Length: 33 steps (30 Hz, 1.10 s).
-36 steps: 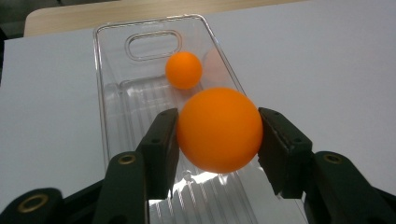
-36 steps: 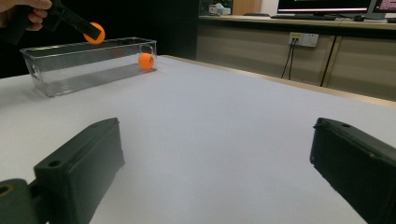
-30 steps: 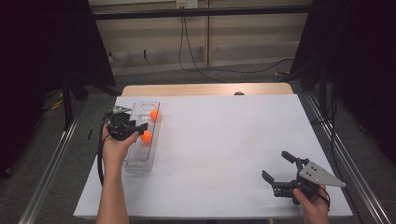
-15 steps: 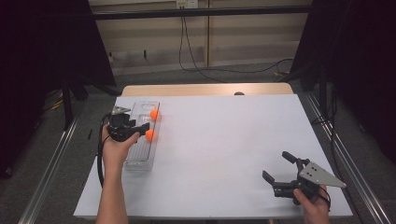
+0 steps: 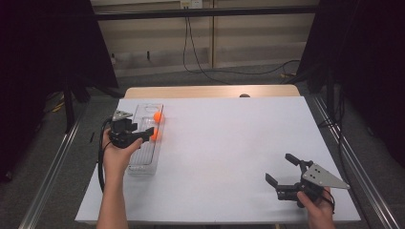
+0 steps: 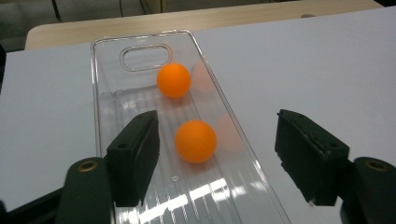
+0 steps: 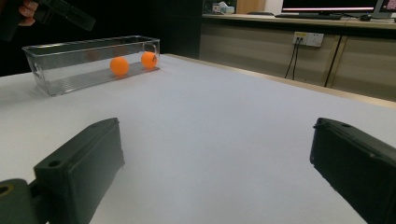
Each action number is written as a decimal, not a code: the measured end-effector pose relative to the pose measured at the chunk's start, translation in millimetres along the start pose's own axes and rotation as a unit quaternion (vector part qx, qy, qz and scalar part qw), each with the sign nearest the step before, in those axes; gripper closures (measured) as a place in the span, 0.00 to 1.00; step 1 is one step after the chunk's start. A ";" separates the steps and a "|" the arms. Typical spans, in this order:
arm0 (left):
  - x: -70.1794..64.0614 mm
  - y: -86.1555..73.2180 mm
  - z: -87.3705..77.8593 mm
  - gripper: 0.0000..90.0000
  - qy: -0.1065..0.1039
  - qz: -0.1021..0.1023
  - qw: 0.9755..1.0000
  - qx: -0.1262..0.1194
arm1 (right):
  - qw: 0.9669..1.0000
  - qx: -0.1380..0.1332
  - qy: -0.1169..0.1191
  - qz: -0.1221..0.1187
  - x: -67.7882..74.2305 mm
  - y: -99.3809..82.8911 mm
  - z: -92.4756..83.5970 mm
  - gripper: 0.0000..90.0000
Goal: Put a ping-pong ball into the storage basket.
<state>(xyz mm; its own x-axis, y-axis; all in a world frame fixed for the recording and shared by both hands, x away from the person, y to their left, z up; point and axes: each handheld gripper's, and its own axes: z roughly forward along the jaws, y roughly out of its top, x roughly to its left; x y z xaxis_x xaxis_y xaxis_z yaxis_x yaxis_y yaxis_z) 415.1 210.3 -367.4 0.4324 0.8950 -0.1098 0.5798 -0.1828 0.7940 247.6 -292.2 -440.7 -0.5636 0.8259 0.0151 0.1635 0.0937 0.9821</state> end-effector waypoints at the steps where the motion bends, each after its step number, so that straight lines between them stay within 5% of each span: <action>1: 0.0 0.4 -0.3 0.32 -0.002 0.000 1.000 -0.002 | 1.000 -0.001 0.001 -0.001 0.1 0.2 -0.2 0.02; 11: -8.3 -1.1 -4.7 0.20 -0.012 0.025 1.000 -0.014 | 1.000 -0.002 -0.002 -0.003 0.3 0.5 -3.4 0.02; 25: -5.9 -19.2 -17.2 0.12 -0.043 0.007 0.998 -0.053 | 1.000 -0.001 -0.008 -0.002 0.2 -0.7 -7.4 0.02; 33: -10.0 -32.0 -23.0 0.08 -0.069 0.021 0.995 -0.065 | 1.000 -0.003 -0.010 0.000 -1.1 -0.7 -8.2 0.02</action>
<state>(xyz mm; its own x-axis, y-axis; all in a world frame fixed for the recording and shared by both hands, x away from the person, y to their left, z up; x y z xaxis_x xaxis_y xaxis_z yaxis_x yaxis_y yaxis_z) 376.3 216.5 -378.0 0.5502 0.8218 -0.1478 0.4682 -0.1570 0.8696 241.5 -297.8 -439.8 -0.5480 0.8364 0.0124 0.1599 0.0902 0.9830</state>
